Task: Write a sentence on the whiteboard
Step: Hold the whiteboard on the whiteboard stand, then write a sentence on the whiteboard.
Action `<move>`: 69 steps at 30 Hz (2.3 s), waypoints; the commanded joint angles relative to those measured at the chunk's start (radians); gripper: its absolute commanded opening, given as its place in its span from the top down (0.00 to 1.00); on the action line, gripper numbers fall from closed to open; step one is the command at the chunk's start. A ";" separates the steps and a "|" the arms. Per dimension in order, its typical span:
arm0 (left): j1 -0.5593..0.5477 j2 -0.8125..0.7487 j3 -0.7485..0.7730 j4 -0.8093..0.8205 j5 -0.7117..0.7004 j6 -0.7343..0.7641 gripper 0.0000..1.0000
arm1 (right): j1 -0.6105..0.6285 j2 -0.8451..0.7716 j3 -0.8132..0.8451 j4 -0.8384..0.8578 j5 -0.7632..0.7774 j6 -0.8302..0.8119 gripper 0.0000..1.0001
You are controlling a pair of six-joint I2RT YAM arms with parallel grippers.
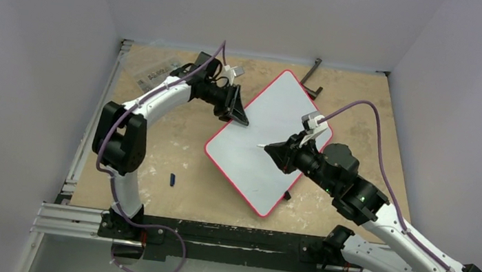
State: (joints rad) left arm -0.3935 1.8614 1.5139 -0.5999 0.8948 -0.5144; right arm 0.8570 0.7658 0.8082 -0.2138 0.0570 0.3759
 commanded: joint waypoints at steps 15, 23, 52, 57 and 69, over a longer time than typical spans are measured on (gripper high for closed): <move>-0.022 -0.026 0.044 -0.055 -0.029 0.046 1.00 | -0.004 0.021 0.013 0.119 -0.054 -0.049 1.00; -0.029 -0.049 0.060 -0.074 -0.071 0.081 1.00 | -0.004 0.102 -0.031 0.280 -0.243 -0.121 1.00; -0.031 -0.048 0.095 -0.126 -0.144 0.095 1.00 | -0.004 0.422 0.054 0.402 -0.421 -0.232 1.00; -0.031 -0.047 0.095 -0.121 -0.132 0.094 1.00 | -0.003 0.434 0.068 0.411 -0.417 -0.234 1.00; -0.031 -0.048 0.095 -0.117 -0.126 0.091 1.00 | -0.004 0.485 0.094 0.398 -0.401 -0.231 1.00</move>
State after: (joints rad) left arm -0.4286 1.8412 1.5692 -0.6910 0.8200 -0.4370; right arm 0.8562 1.2488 0.8631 0.1551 -0.3435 0.1562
